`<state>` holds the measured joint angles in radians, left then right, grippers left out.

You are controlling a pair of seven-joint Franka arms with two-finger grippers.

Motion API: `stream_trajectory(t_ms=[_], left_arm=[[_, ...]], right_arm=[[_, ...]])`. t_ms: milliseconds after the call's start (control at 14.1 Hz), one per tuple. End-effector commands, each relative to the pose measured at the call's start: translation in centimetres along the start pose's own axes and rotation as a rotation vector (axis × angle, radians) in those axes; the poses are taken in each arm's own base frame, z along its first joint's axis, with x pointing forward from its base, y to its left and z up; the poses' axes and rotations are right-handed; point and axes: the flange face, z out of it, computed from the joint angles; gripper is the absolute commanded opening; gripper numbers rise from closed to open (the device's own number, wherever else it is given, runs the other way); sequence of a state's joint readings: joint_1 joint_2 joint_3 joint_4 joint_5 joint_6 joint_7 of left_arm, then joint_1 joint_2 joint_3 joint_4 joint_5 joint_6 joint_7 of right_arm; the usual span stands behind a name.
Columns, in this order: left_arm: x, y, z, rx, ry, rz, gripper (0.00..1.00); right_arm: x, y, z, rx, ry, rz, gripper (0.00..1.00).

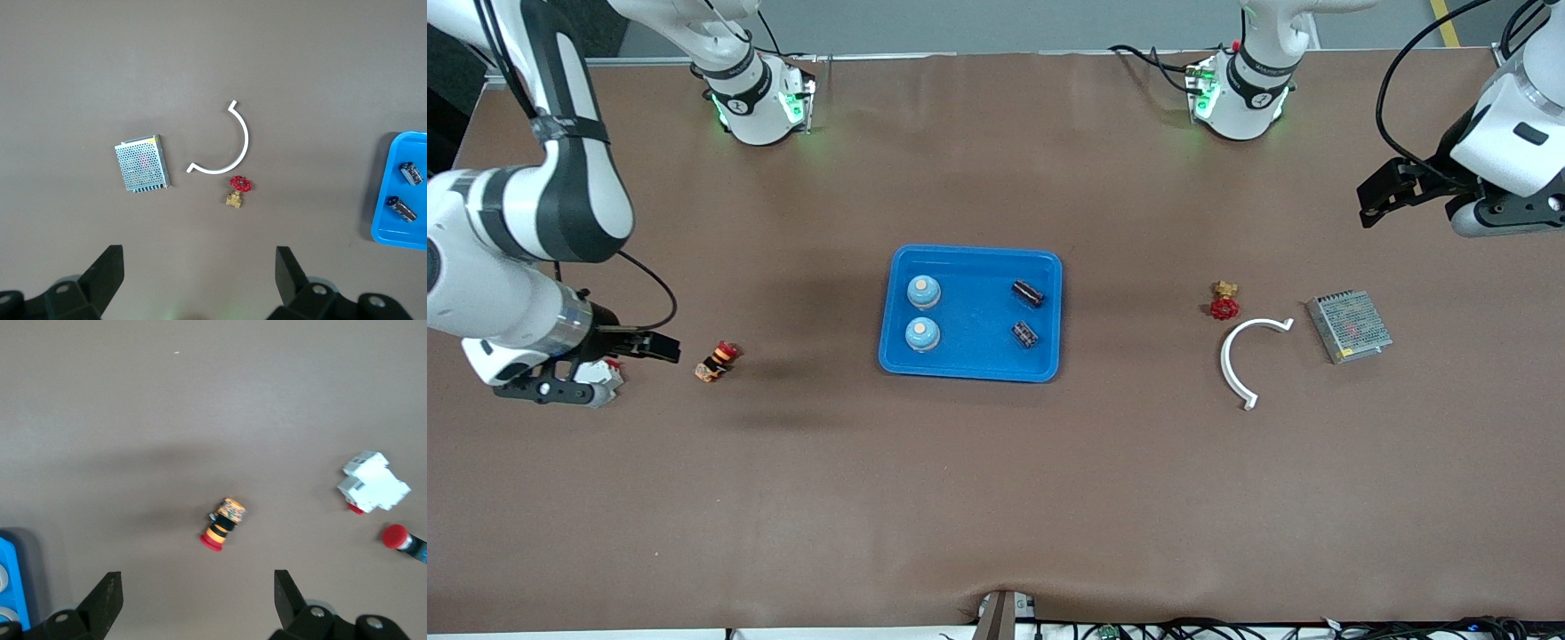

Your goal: Place electrolytic capacitor and blue bell in tray

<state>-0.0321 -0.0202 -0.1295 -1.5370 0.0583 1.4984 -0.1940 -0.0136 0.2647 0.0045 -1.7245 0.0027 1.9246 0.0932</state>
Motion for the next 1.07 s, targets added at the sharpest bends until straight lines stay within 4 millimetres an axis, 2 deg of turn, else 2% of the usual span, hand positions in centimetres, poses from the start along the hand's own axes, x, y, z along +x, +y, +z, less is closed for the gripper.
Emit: stream_trajectory(t_ms=[0,142,426,568,995], left_arm=[[-1.1,-0.6,-0.1,-0.017,-0.004,0.020,1.00],[-0.8,-1.0,-0.2,-0.028,-0.003,0.010,1.00],[-0.6,-1.1,-0.1,-0.031,-0.001,0.007,1.00],[-0.6,-1.1,-0.2,-0.032,0.004,0.008,1.00],[-0.1,-3.8,-0.6,-0.049,0.015,0.024,1.00]], right_arm=[[-1.4,1.3,-2.7,-0.004,-0.001,-0.004,1.00],[-2.1,2.2,-5.0,-0.005,-0.004,0.008,1.00],[-2.9,4.9,-7.6,0.005,-0.014,-0.022,1.00],[-3.8,5.6,-9.3,0.010,-0.004,-0.015,1.00],[-7.1,5.4,-15.2,0.010,0.013,-0.011,1.00]])
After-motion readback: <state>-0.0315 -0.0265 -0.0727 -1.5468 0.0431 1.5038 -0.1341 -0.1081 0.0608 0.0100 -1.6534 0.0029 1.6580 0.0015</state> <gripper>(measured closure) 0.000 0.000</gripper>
